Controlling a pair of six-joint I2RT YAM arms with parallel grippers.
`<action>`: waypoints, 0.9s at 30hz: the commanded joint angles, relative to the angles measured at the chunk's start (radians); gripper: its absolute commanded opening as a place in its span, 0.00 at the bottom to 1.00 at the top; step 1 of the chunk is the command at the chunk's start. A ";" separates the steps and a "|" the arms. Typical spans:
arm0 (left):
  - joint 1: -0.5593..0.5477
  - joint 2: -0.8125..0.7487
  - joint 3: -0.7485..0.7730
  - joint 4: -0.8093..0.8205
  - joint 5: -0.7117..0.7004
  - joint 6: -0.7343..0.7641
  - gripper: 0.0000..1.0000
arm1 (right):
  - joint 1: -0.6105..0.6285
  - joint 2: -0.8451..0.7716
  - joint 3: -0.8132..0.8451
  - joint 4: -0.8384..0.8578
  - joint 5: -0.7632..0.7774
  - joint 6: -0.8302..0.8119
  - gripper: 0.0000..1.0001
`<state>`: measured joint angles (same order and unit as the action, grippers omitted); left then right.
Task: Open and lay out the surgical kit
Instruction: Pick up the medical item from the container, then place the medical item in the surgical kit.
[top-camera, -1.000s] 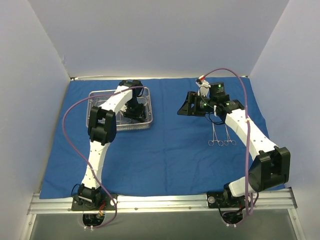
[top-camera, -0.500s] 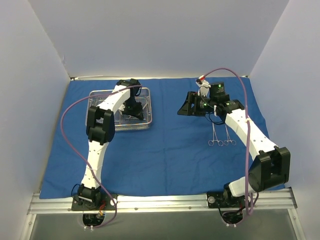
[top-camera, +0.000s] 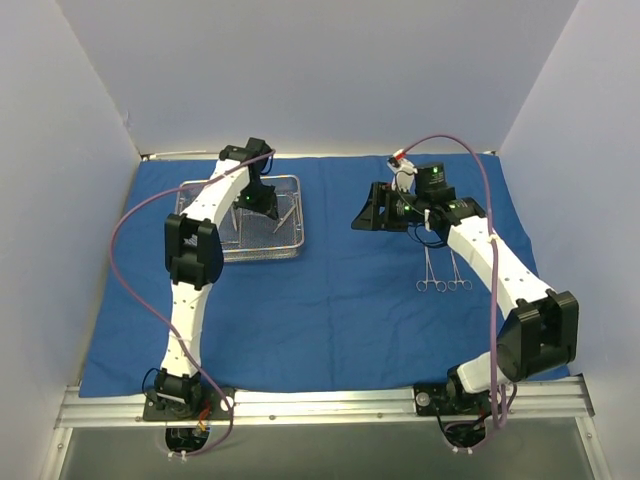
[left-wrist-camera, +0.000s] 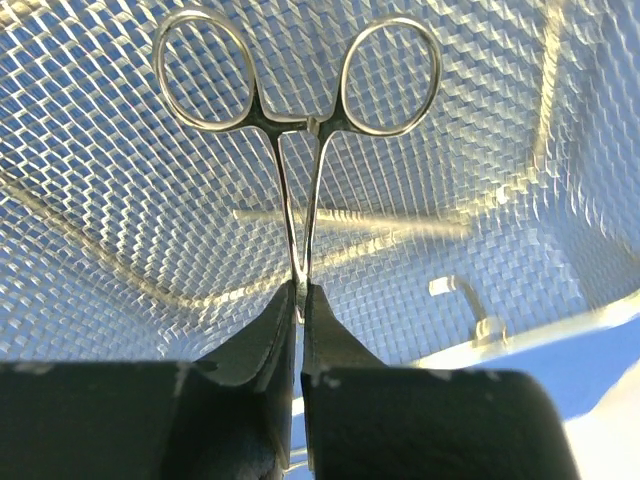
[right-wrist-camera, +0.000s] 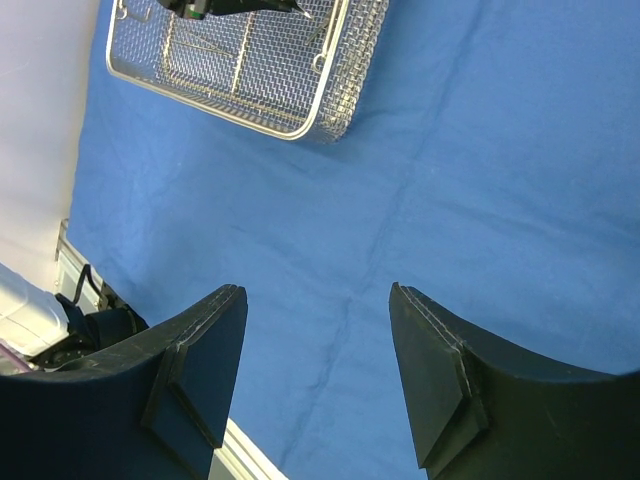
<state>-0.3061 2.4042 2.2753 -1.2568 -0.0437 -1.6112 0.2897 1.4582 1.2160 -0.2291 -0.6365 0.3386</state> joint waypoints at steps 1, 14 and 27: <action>-0.007 -0.120 0.059 0.002 0.014 0.130 0.02 | 0.008 0.025 0.065 -0.007 -0.009 -0.015 0.59; -0.057 -0.594 -0.396 0.339 0.332 1.083 0.02 | 0.008 0.158 0.198 -0.004 -0.126 0.000 0.57; -0.085 -0.878 -0.757 0.442 0.641 1.389 0.02 | 0.091 0.300 0.399 0.083 -0.209 0.209 0.60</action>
<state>-0.3809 1.5757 1.5208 -0.9291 0.4114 -0.3252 0.3367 1.7332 1.5658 -0.1879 -0.7902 0.4782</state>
